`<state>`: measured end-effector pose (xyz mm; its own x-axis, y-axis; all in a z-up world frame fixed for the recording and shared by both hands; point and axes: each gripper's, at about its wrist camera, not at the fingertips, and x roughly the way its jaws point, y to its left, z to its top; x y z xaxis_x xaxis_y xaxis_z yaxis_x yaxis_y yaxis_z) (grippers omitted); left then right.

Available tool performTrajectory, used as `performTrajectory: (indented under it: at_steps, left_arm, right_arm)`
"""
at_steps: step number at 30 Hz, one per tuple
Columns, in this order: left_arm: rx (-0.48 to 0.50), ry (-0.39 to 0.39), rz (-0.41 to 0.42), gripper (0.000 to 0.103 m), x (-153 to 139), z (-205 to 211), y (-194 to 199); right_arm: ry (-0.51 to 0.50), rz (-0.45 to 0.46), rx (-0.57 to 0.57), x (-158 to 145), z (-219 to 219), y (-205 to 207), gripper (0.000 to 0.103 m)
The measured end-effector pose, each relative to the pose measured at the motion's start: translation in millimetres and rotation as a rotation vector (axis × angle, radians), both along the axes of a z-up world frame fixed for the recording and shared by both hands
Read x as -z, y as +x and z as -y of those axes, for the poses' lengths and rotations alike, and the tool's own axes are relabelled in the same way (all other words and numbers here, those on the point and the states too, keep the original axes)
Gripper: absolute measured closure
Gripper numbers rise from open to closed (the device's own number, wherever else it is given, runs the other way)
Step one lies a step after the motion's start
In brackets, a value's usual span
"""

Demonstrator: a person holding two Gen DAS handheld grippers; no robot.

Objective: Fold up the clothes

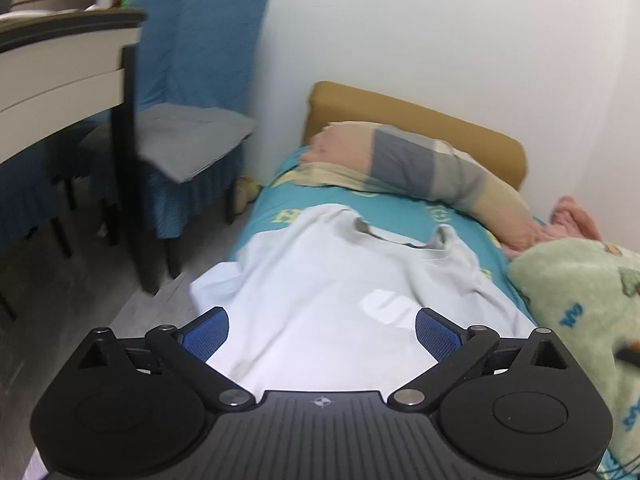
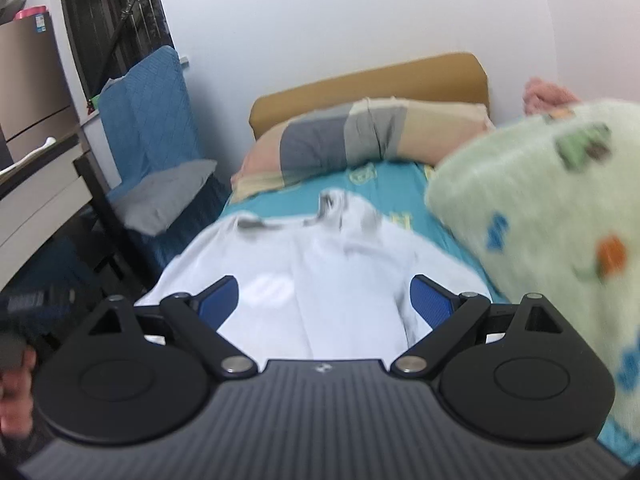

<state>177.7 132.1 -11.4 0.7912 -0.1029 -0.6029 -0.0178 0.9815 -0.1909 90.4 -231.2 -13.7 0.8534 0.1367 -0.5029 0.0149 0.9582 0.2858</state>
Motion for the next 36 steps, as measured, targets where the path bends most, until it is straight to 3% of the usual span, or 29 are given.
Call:
performTrajectory:
  at_steps: [7, 12, 15, 18, 20, 24, 25, 26, 28, 30, 32, 34, 36]
  left_arm:
    - [-0.196, -0.17, -0.068, 0.005, 34, -57, 21]
    - [-0.321, -0.264, -0.12, 0.009, 76, -96, 44]
    - [-0.398, -0.36, -0.125, 0.011, 104, -115, 60]
    - [-0.428, -0.466, -0.116, 0.018, 131, -122, 83]
    - [-0.431, -0.484, -0.103, 0.022, 143, -120, 99]
    - [-0.445, -0.439, -0.079, 0.039, 151, -114, 127]
    - [-0.431, -0.409, -0.085, 0.054, 149, -111, 135]
    - [-0.416, -0.38, -0.091, 0.076, 147, -108, 142]
    - [-0.387, -0.321, -0.103, 0.098, 143, -103, 156]
    - [-0.357, -0.261, -0.115, 0.1, 139, -97, 170]
    - [-0.338, -0.161, -0.069, 0.101, 120, -95, 179]
    - [-0.395, -0.078, -0.042, 0.101, 101, -103, 186]
    - [-0.387, -0.064, -0.051, 0.101, 97, -104, 180]
  right_arm:
    - [0.111, -0.029, 0.027, 43, 7, -34, 0.009]
    - [0.111, -0.049, 0.049, 71, 8, -15, 0.009]
    - [0.148, -0.057, 0.072, 86, 16, 2, 0.009]
    - [0.165, -0.077, 0.103, 105, 24, 18, 0.009]
    - [0.176, -0.092, 0.122, 116, 29, 28, 0.009]
    - [0.192, -0.104, 0.154, 132, 37, 42, 0.009]
    - [0.196, -0.107, 0.162, 136, 39, 46, 0.009]
    - [0.2, -0.11, 0.17, 140, 41, 50, 0.009]
    - [0.209, -0.117, 0.184, 147, 45, 57, 0.009]
    - [0.211, -0.115, 0.186, 149, 47, 58, 0.009]
    - [0.183, -0.1, 0.185, 146, 46, 57, 0.009]
    - [0.155, -0.084, 0.184, 144, 45, 56, 0.009]
    - [0.127, -0.069, 0.183, 141, 44, 55, 0.009]
